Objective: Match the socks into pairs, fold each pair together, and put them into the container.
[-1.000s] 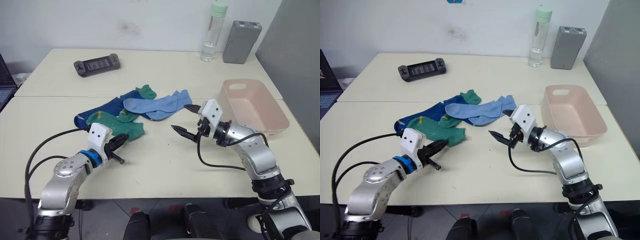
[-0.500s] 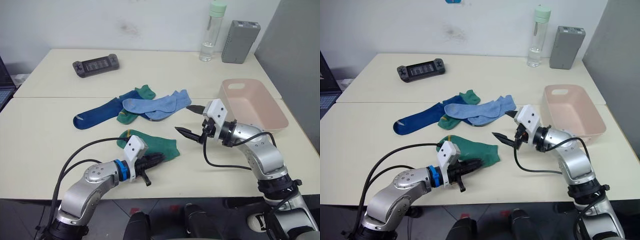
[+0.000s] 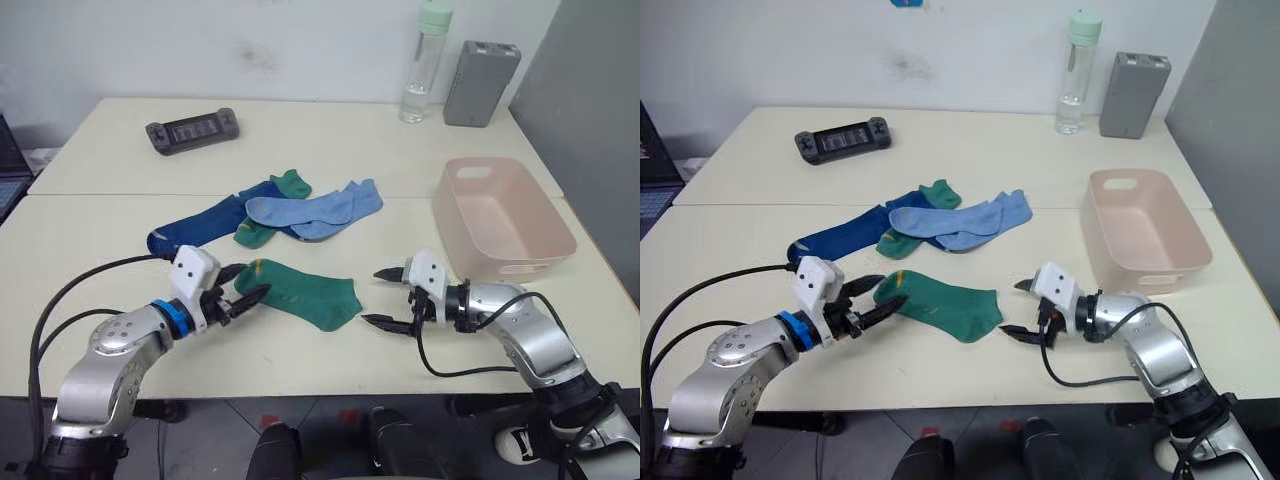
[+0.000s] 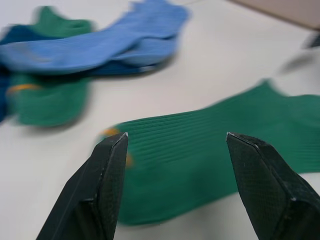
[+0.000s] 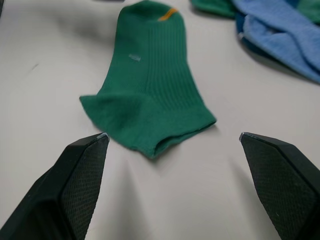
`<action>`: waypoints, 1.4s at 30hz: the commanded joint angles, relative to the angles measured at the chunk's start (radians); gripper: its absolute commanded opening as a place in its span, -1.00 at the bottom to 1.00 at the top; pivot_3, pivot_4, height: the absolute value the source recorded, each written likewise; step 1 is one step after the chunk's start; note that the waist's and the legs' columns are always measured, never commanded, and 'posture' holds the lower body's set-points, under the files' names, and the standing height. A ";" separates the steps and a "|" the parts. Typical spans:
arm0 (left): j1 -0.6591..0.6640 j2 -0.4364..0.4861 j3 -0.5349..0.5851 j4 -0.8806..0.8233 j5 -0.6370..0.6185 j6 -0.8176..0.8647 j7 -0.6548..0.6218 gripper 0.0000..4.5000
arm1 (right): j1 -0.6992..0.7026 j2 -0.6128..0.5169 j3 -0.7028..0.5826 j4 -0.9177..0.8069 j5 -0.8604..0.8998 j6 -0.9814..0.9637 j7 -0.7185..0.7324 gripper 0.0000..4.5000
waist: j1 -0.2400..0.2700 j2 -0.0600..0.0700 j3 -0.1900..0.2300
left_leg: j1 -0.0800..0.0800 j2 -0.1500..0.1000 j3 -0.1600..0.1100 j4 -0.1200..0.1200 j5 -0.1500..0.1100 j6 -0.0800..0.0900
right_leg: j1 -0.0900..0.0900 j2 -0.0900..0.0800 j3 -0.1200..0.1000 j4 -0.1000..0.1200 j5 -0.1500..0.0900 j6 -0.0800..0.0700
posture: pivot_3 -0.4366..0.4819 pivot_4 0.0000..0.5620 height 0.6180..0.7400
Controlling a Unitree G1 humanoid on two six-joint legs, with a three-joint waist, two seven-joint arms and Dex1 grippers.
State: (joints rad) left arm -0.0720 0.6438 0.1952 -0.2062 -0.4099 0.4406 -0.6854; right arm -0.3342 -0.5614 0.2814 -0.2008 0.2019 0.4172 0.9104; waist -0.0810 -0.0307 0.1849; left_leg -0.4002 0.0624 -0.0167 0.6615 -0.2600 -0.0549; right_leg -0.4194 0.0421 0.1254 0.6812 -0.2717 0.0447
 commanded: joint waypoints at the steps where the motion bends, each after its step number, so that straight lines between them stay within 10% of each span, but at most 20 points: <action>1: -0.051 0.007 0.032 0.078 0.041 -0.073 0.019 0.44 | 0.000 0.010 0.011 0.004 -0.024 -0.023 -0.012 1.00 | 0.001 0.000 0.000 | 0.000 0.000 0.000 0.000 0.000 0.000 | 0.000 0.000 0.000 0.000 0.000 0.000 | -0.05 -0.47 1.00; 8: -0.118 0.004 0.010 0.235 0.058 -0.117 -0.026 0.45 | -0.010 0.072 0.022 0.046 -0.040 -0.011 -0.039 0.82 | 0.001 0.000 0.000 | 0.000 0.000 0.000 -0.001 0.000 0.000 | 0.000 0.000 0.000 0.000 0.000 0.000 | -0.05 -0.47 1.00; 13: -0.132 -0.011 -0.029 0.281 0.070 -0.120 -0.070 0.45 | -0.007 0.081 0.040 0.051 -0.059 -0.013 -0.035 0.08 | 0.001 0.000 0.000 | 0.000 0.000 0.000 0.000 0.000 0.000 | 0.000 0.000 0.000 0.000 0.000 0.000 | -0.05 -0.47 1.00; 20: -0.138 -0.015 -0.041 0.320 0.079 -0.137 -0.095 -0.38 | -0.008 0.100 0.036 0.056 -0.065 -0.014 -0.040 -1.00 | 0.001 0.000 0.000 | 0.000 0.000 0.000 0.000 0.000 0.000 | 0.000 0.000 0.000 0.000 0.000 0.000 | -0.05 -0.47 1.00; 25: -0.115 -0.015 -0.026 0.296 0.062 -0.128 -0.103 -0.99 | -0.017 0.100 0.017 0.069 -0.065 -0.026 -0.044 -1.00 | 0.001 0.000 0.000 | 0.000 0.000 0.000 0.000 0.000 0.000 | 0.000 0.000 0.000 0.000 0.000 0.000 | -0.05 -0.47 1.00; 42: 0.093 -0.097 -0.055 -0.182 -0.116 0.147 0.028 -0.99 | -0.070 -0.141 -0.070 0.063 0.023 0.002 0.176 -1.00 | 0.002 0.000 0.000 | 0.000 0.000 -0.001 0.000 0.000 0.000 | 0.001 0.000 0.000 0.000 0.000 0.000 | -0.05 -0.47 1.00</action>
State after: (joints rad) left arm 0.0197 0.5529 0.1535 -0.3485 -0.5275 0.5850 -0.6760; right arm -0.3859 -0.6870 0.2449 -0.1414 0.2180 0.4402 1.0676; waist -0.0795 -0.0307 0.1849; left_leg -0.3998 0.0622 -0.0172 0.6618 -0.2600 -0.0549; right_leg -0.4183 0.0419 0.1253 0.6814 -0.2716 0.0449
